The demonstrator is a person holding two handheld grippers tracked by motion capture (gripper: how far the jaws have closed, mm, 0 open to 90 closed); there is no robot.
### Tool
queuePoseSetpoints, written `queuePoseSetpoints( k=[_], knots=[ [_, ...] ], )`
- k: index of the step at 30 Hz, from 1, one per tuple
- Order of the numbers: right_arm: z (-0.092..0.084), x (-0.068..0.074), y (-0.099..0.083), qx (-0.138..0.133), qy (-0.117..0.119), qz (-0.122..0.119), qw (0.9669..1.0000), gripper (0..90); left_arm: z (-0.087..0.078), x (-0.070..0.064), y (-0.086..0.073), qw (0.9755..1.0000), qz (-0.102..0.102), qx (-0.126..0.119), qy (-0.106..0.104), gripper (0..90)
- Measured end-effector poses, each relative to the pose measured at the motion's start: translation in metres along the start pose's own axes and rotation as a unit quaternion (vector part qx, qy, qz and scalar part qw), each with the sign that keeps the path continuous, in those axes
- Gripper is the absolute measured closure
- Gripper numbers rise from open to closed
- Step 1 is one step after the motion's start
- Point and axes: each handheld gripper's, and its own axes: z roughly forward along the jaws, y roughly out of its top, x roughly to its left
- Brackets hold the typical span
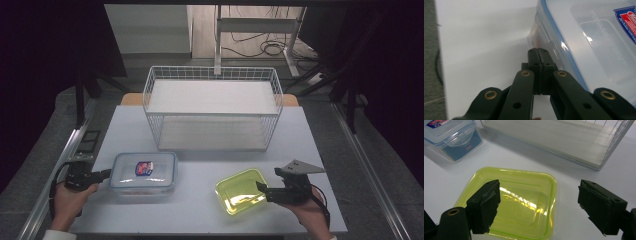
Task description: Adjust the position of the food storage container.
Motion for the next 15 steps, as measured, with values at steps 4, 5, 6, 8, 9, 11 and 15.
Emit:
queuePoseSetpoints(
  k=[4,5,6,8,9,11,15],
  knots=[
    [0.001,0.001,0.0,0.001,0.001,-0.001,1.0,18.4,0.006,-0.008,0.0,0.9999,0.009,0.005,-0.005,90.0],
    [0.001,0.001,0.0,0.001,0.001,-0.001,1.0,18.4,0.008,-0.011,0.001,0.9999,0.012,0.006,-0.005,90.0],
    [0.001,0.002,0.001,0.001,0.002,-0.002,1.0,18.4,0.01,-0.014,0.002,0.9999,0.013,0.006,-0.007,90.0],
    [0.001,0.002,0.001,0.001,0.002,-0.002,1.0,18.4,0.014,-0.018,0.005,0.9998,0.016,0.008,-0.01,90.0],
    [0.001,0.003,0.001,0.002,0.002,-0.002,1.0,18.4,0.016,-0.02,0.006,0.9997,0.018,0.01,-0.011,90.0],
    [0.002,0.003,0.001,0.003,0.003,-0.003,1.0,18.4,0.021,-0.027,0.01,0.9995,0.024,0.013,-0.014,90.0],
    [0.002,0.003,0.001,0.003,0.003,-0.003,1.0,18.8,0.026,-0.033,0.012,0.9994,0.026,0.013,-0.019,90.0]
  ],
)
